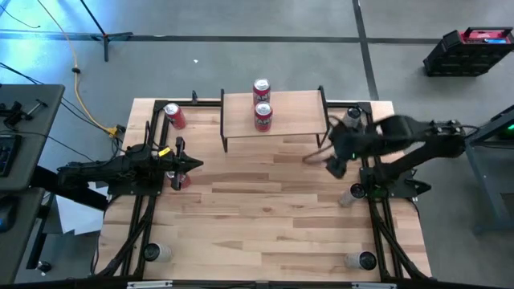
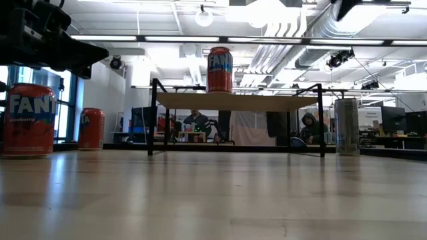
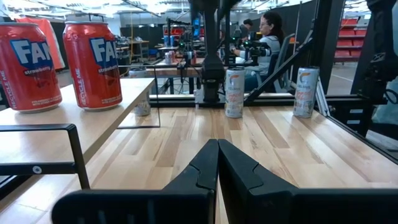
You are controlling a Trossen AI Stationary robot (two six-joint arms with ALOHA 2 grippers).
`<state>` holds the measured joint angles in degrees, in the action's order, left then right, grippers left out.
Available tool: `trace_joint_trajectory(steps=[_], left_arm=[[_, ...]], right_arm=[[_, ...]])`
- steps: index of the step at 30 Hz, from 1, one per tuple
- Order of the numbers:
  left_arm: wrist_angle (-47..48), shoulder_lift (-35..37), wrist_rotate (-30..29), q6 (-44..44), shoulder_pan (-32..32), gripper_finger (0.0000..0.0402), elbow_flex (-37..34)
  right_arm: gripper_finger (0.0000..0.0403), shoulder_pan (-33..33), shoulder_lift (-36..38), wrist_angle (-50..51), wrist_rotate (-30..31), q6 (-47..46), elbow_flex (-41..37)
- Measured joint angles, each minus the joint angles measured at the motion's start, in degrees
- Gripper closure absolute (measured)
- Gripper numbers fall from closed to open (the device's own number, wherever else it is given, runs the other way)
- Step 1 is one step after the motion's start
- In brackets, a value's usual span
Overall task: Place canned beverage on shelf
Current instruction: Put the white yellow soda can on the shelf
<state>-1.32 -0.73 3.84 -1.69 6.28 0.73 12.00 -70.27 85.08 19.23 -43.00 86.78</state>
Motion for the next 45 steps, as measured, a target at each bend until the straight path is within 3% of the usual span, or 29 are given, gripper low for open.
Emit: trace_joint_trajectory(steps=[7,18,37,45], left_arm=[[0.00,0.00,0.01,0.02,-0.01,0.0398,0.00],[0.00,0.00,0.01,0.00,0.00,0.0398,0.00],[0.00,0.00,0.01,0.01,-0.01,0.0398,0.00],[0.00,0.00,0.01,0.00,-0.01,0.0398,0.00]], right_arm=[[0.0064,10.16,0.13,0.11,-8.83,-17.43,-8.19],[0.0064,21.86,0.90,4.87,-10.92,-43.97,-10.57],[0.0064,20.11,3.89,4.91,-14.29,-44.15,-24.67],[0.0064,19.37,5.05,-0.99,-16.74,-43.13,-28.66]])
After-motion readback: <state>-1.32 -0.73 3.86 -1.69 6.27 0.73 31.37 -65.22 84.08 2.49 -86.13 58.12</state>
